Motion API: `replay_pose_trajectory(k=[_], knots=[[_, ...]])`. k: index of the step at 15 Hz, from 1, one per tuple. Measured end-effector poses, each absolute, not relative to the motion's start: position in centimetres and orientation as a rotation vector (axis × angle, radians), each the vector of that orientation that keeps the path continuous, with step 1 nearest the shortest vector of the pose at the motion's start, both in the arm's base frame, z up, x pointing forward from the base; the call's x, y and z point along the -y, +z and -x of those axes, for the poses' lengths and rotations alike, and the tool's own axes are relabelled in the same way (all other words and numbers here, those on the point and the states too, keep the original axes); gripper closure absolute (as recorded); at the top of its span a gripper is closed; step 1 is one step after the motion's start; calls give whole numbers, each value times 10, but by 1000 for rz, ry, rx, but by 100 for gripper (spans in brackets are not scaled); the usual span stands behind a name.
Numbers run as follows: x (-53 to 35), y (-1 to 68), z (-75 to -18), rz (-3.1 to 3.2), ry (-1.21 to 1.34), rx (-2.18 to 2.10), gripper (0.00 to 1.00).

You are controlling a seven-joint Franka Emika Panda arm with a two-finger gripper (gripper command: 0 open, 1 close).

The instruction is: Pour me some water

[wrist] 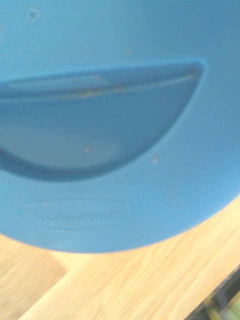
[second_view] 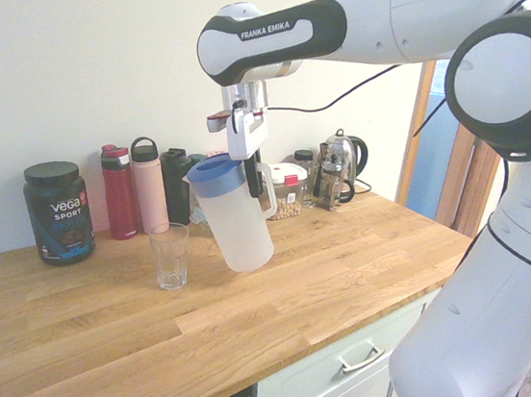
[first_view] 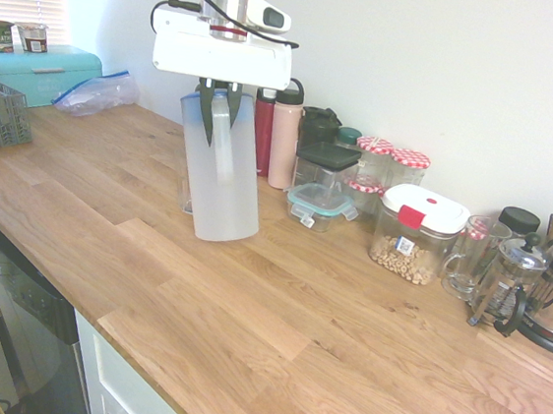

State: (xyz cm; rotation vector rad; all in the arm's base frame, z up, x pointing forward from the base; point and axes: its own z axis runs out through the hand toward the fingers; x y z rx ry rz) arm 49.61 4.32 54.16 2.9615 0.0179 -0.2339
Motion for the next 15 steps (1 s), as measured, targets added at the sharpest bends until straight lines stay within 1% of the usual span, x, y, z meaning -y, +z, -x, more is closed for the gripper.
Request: replay_pose_trajectory(k=[3,9,15], knots=[[-57,522,-507,-2880,-287,-92,100],[-91,534,-498,-2718,-303,-236,100],[-118,509,-507,-2579,-368,-257,100]])
